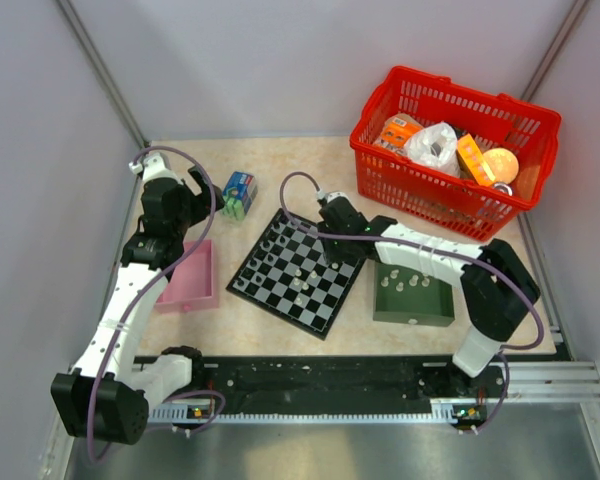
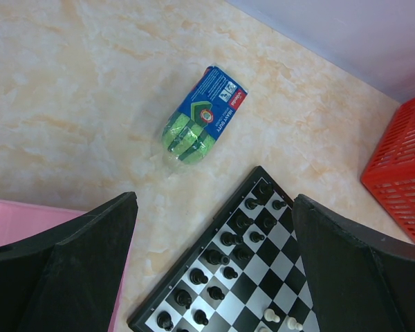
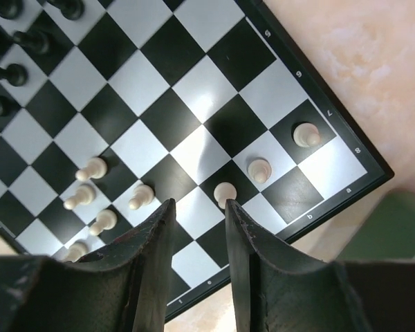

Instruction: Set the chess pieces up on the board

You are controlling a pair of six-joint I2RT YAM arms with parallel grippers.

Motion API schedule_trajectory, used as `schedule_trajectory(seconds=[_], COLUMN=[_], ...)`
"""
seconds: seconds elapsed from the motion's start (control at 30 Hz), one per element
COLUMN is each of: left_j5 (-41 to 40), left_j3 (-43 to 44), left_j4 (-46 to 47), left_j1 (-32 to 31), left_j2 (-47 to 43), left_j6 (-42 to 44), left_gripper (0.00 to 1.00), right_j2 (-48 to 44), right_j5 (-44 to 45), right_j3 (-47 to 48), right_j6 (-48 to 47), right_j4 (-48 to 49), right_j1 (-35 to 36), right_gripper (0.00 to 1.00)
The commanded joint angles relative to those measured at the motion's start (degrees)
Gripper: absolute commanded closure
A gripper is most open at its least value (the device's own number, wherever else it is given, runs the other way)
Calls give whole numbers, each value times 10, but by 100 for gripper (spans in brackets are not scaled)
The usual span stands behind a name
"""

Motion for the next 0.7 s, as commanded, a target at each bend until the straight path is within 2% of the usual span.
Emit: schedule_trajectory(seconds=[0.0,0.67], left_j5=[8,4], left_j3=[-2,-4], left_j4=[36,34], left_j1=[3,4], left_j2=[1,-3], left_j6=[-6,-4], left_gripper=[1,1], right_j2=[-39,65], right_j5=[-1,-46], right_j3=[29,65], right_j6=[-5,13], right_j4=[10,11], right_j1=[3,51], right_gripper=[64,64])
